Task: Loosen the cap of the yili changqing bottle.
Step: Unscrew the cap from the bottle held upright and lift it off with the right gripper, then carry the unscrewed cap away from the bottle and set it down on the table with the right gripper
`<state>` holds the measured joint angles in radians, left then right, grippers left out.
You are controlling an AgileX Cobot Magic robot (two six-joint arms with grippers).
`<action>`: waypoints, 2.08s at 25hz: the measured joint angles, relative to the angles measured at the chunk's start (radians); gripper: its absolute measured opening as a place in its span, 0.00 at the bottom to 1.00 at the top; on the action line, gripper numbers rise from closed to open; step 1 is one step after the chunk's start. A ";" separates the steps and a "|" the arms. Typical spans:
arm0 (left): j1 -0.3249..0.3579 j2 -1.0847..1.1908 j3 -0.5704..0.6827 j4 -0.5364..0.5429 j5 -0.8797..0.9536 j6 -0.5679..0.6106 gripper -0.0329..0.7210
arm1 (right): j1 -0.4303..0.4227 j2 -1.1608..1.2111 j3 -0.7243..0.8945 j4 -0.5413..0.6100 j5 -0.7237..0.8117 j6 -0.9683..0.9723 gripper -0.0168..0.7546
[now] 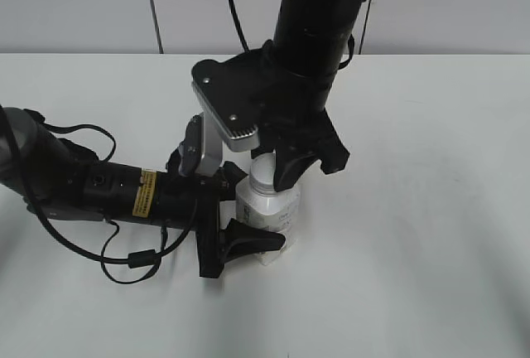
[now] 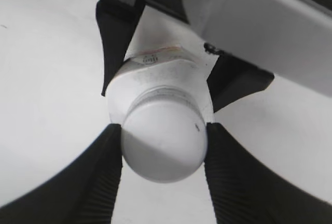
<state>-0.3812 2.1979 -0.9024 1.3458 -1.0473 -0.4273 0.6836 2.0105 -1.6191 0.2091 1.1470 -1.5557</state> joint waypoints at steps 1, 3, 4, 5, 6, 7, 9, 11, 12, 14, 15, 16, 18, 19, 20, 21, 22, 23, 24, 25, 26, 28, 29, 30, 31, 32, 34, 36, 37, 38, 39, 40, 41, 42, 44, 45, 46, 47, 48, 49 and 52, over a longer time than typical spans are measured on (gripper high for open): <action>0.000 0.000 0.000 0.000 0.000 0.000 0.68 | 0.000 -0.001 0.000 0.000 0.000 -0.019 0.52; 0.000 0.000 0.000 0.000 0.000 -0.002 0.68 | 0.000 -0.003 -0.003 -0.002 0.000 -0.043 0.52; 0.001 0.000 0.000 -0.001 0.000 -0.003 0.68 | 0.000 -0.005 -0.007 -0.002 0.000 -0.047 0.52; 0.001 0.000 0.000 -0.002 -0.001 -0.006 0.68 | 0.001 -0.008 -0.013 -0.005 0.001 -0.050 0.52; 0.001 0.000 -0.001 -0.005 0.000 -0.006 0.68 | 0.001 -0.010 -0.020 -0.006 0.003 -0.052 0.52; 0.001 0.000 -0.001 -0.002 0.000 -0.003 0.68 | 0.001 -0.015 -0.031 -0.006 -0.003 -0.053 0.52; 0.000 0.000 -0.001 0.010 -0.002 0.003 0.68 | 0.001 -0.034 -0.047 -0.006 -0.015 -0.053 0.52; 0.000 0.000 -0.001 0.013 -0.002 0.004 0.68 | 0.001 -0.054 -0.053 -0.005 -0.011 -0.040 0.52; 0.000 0.000 -0.001 0.014 -0.002 0.004 0.68 | 0.001 -0.060 -0.053 -0.005 -0.006 -0.029 0.52; 0.000 0.000 -0.001 0.016 -0.004 0.004 0.68 | 0.001 -0.070 -0.053 -0.015 0.014 0.016 0.52; 0.000 0.000 -0.001 0.016 -0.004 0.004 0.68 | 0.001 -0.075 -0.053 -0.026 0.027 0.046 0.52; 0.000 0.000 -0.001 0.016 -0.004 0.004 0.68 | 0.001 -0.081 -0.053 -0.040 0.038 0.088 0.52; 0.000 0.000 -0.001 0.016 -0.004 0.004 0.68 | 0.001 -0.100 -0.054 -0.082 0.055 0.170 0.52; 0.000 0.000 -0.001 0.016 -0.004 0.004 0.68 | 0.001 -0.109 -0.054 -0.112 0.059 0.214 0.52; 0.000 0.000 -0.001 0.016 -0.004 0.004 0.68 | 0.001 -0.120 -0.054 -0.142 0.060 0.261 0.52; 0.000 0.000 -0.001 0.016 -0.005 0.004 0.68 | 0.000 -0.130 -0.056 -0.168 0.062 0.307 0.52; 0.000 0.000 -0.001 0.016 -0.005 0.004 0.68 | -0.004 -0.141 -0.056 -0.180 0.062 0.345 0.52; 0.000 0.000 -0.001 0.016 -0.005 0.004 0.68 | -0.009 -0.148 -0.056 -0.191 0.063 0.388 0.52; 0.000 0.000 -0.001 0.016 -0.005 0.004 0.68 | -0.018 -0.153 -0.057 -0.198 0.063 0.431 0.52; 0.000 0.000 -0.001 0.016 -0.005 0.004 0.68 | -0.025 -0.159 -0.057 -0.198 0.063 0.470 0.52; 0.000 0.000 -0.001 0.016 -0.005 0.004 0.68 | -0.036 -0.161 -0.057 -0.198 0.063 0.518 0.52; 0.000 0.000 -0.001 0.011 -0.005 0.004 0.68 | -0.067 -0.163 -0.057 -0.200 0.063 0.630 0.52; 0.000 0.000 -0.001 0.010 -0.005 0.004 0.68 | -0.082 -0.163 -0.057 -0.201 0.063 0.687 0.52; 0.000 0.000 -0.001 0.009 -0.005 0.004 0.68 | -0.102 -0.163 -0.057 -0.202 0.063 0.760 0.52; 0.000 0.000 -0.001 0.005 -0.005 0.004 0.68 | -0.124 -0.163 -0.057 -0.202 0.063 0.828 0.52; 0.000 0.000 -0.001 -0.002 -0.005 0.004 0.68 | -0.143 -0.163 -0.057 -0.201 0.063 0.881 0.52; -0.001 0.000 -0.001 -0.029 0.002 0.004 0.68 | -0.193 -0.163 -0.057 -0.182 0.063 0.971 0.52; -0.002 0.000 -0.001 -0.077 0.010 0.016 0.68 | -0.238 -0.163 -0.057 -0.149 0.063 1.021 0.52; -0.002 0.000 -0.001 -0.099 0.014 0.027 0.68 | -0.262 -0.163 -0.057 -0.135 0.063 1.046 0.52; -0.002 0.000 -0.001 -0.126 0.017 0.041 0.68 | -0.286 -0.163 -0.057 -0.128 0.063 1.073 0.52; -0.002 0.000 -0.001 -0.149 0.020 0.054 0.68 | -0.306 -0.163 -0.057 -0.126 0.064 1.100 0.52; -0.002 0.000 -0.001 -0.173 0.020 0.063 0.68 | -0.330 -0.163 -0.057 -0.123 0.064 1.135 0.52; -0.002 0.000 -0.001 -0.190 0.020 0.070 0.68 | -0.354 -0.163 -0.057 -0.120 0.065 1.172 0.52; -0.002 0.000 -0.001 -0.210 0.020 0.075 0.68 | -0.379 -0.163 -0.057 -0.119 0.065 1.208 0.52; -0.002 0.000 -0.001 -0.238 0.020 0.084 0.68 | -0.424 -0.163 -0.049 -0.119 0.065 1.270 0.52; -0.002 0.000 -0.001 -0.252 0.020 0.090 0.68 | -0.447 -0.163 -0.037 -0.119 0.063 1.300 0.52; -0.002 0.000 -0.001 -0.273 0.024 0.094 0.68 | -0.466 -0.163 -0.019 -0.119 0.056 1.323 0.52; -0.002 0.000 0.000 -0.301 0.029 0.096 0.68 | -0.486 -0.163 0.006 -0.122 0.040 1.347 0.52; -0.002 0.000 0.000 -0.329 0.037 0.096 0.68 | -0.504 -0.163 0.030 -0.124 0.021 1.365 0.52; -0.002 0.000 0.000 -0.366 0.045 0.098 0.68 | -0.516 -0.163 0.062 -0.124 -0.006 1.378 0.52; -0.002 0.000 0.000 -0.463 0.057 0.125 0.68 | -0.533 -0.163 0.157 -0.125 -0.096 1.416 0.52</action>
<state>-0.3837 2.1983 -0.9028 0.8826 -0.9908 -0.3026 0.1501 1.8476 -1.4621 0.0838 1.0509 -0.1401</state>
